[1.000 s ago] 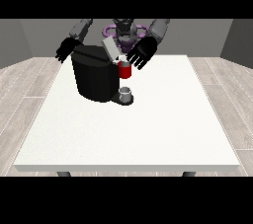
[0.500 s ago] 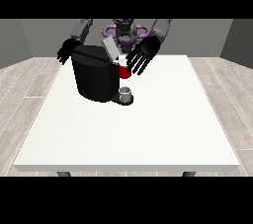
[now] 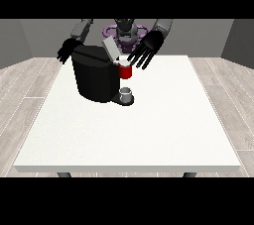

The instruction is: Insert the coffee pod into the coffee machine and close the lid

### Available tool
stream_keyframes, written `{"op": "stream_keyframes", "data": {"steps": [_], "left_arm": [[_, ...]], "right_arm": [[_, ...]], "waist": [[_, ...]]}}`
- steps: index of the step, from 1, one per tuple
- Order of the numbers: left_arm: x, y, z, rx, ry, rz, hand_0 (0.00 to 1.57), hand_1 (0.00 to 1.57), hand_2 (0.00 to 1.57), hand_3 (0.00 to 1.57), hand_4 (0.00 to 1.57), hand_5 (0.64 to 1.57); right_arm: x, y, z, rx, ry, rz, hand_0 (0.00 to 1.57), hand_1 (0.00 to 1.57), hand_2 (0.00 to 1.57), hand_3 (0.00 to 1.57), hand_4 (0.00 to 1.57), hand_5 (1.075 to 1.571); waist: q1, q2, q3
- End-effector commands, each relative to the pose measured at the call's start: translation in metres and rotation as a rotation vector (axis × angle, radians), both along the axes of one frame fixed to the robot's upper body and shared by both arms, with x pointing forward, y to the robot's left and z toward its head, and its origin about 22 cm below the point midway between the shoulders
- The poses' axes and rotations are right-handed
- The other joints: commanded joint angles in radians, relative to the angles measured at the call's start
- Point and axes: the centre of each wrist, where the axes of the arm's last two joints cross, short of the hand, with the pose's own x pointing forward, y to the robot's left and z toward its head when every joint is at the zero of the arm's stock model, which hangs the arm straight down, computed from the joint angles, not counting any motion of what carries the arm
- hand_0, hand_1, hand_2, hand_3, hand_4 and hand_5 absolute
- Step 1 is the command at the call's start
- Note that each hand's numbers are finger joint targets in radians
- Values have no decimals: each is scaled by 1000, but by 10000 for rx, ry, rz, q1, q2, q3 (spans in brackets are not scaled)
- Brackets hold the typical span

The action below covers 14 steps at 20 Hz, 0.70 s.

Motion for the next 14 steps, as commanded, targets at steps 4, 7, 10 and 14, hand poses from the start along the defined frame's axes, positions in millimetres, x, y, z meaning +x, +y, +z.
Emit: {"op": "stream_keyframes", "data": {"steps": [4,7,10,14], "left_arm": [[-4,0,-8,-50,46,-96,0,0,0,0,0,1571],[-6,1,-42,-1388,1055,-125,0,0,0,0,0,1571],[-9,-17,-65,-3777,1274,-339,0,0,0,0,0,1571],[-22,-29,-117,-6865,1779,-360,0,0,0,0,261,1571]], "right_arm": [[-8,-14,-24,-24,30,-566,0,0,0,0,416,1571],[-26,-10,-39,149,767,-535,0,0,0,0,392,1571],[-31,-26,-49,294,1209,-1007,0,0,0,0,383,1571],[-42,-52,-57,355,1716,-1613,0,0,0,0,434,1571]], "waist": [[591,-336,0],[575,-1175,-4],[1303,-1849,-5],[1768,-2467,-15]]}}
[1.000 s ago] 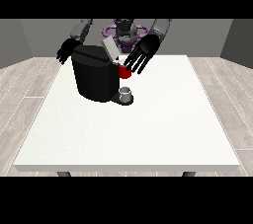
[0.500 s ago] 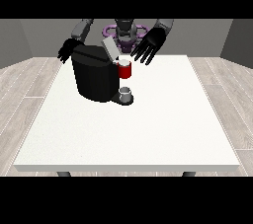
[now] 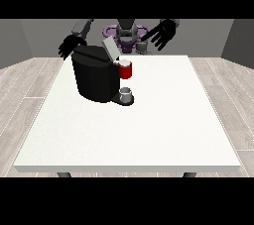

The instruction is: Insert the coffee pod into the coffee machine and close the lid

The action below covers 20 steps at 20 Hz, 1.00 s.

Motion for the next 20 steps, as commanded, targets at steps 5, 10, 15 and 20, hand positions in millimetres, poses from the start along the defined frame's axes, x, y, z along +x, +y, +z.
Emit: {"op": "stream_keyframes", "data": {"steps": [5,10,15,20], "left_arm": [[-48,3,-117,-3578,2173,345,0,0,0,0,0,1571],[-58,35,-125,-4728,2576,1103,0,0,0,0,227,1571],[-80,15,-159,-5471,3203,1167,0,0,0,0,0,1571],[-104,25,-180,-6214,3621,1289,0,0,0,0,57,1571]], "right_arm": [[-43,-32,-29,111,1179,-803,0,0,0,0,399,1571],[-37,-16,-9,-760,837,381,0,0,0,0,357,1571],[-21,-21,19,-573,288,1380,0,0,0,0,289,1571],[-15,-15,42,-1179,30,1971,0,0,0,0,43,1571]], "waist": [[1008,-2124,1],[853,-2450,-2],[1371,-2783,3],[1805,-3330,3]]}}
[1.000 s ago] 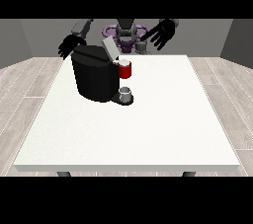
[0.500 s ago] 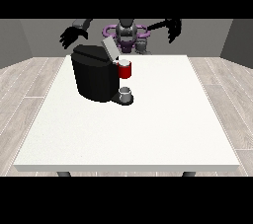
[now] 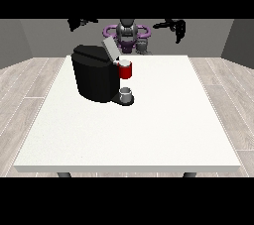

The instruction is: Insert the coffee pod into the coffee machine and close the lid

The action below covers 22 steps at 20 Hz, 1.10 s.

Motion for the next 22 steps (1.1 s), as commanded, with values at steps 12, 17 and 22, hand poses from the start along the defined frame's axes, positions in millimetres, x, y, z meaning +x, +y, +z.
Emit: {"op": "stream_keyframes", "data": {"steps": [12,17,22], "left_arm": [[-28,3,8,-980,-731,-129,0,0,0,0,0,1571],[-43,-3,11,-1384,-780,290,0,0,0,0,0,1571],[-49,-8,29,-1031,-1085,191,0,0,0,0,0,1571]], "right_arm": [[44,41,54,-888,-1360,1661,0,0,0,0,215,1571],[40,39,39,-405,-1267,2145,0,0,0,0,0,1571],[66,23,58,-264,-1304,2307,0,0,0,0,0,1571]], "waist": [[1130,1091,5],[909,1477,6],[890,2002,6]]}}
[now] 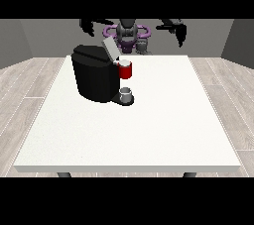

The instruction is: Insert the coffee pod into the coffee machine and close the lid

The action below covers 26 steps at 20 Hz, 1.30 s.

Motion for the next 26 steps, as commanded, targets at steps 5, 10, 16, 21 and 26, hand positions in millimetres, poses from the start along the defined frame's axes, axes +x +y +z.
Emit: {"op": "stream_keyframes", "data": {"steps": [5,10,16,21,26], "left_arm": [[-9,22,21,290,-757,287,0,0,0,0,0,1571],[-5,8,44,299,-741,561,0,0,0,0,0,1571],[-17,40,24,100,-1163,910,0,0,0,0,0,1571],[-11,26,35,434,-1506,650,0,0,0,0,0,1571],[-17,23,34,315,-1563,528,0,0,0,0,0,1571]], "right_arm": [[22,-2,4,380,-295,341,0,0,0,0,0,1571],[42,13,19,120,70,154,0,0,0,0,0,1571],[45,24,20,-327,-411,954,0,0,0,0,0,1571],[59,33,19,-491,-560,698,0,0,0,0,0,1571],[69,28,30,-520,-543,611,0,0,0,0,0,1571]], "waist": [[-207,1072,-1],[-158,1006,-1],[-522,1488,-4],[-242,1993,-3],[8,1977,-3]]}}
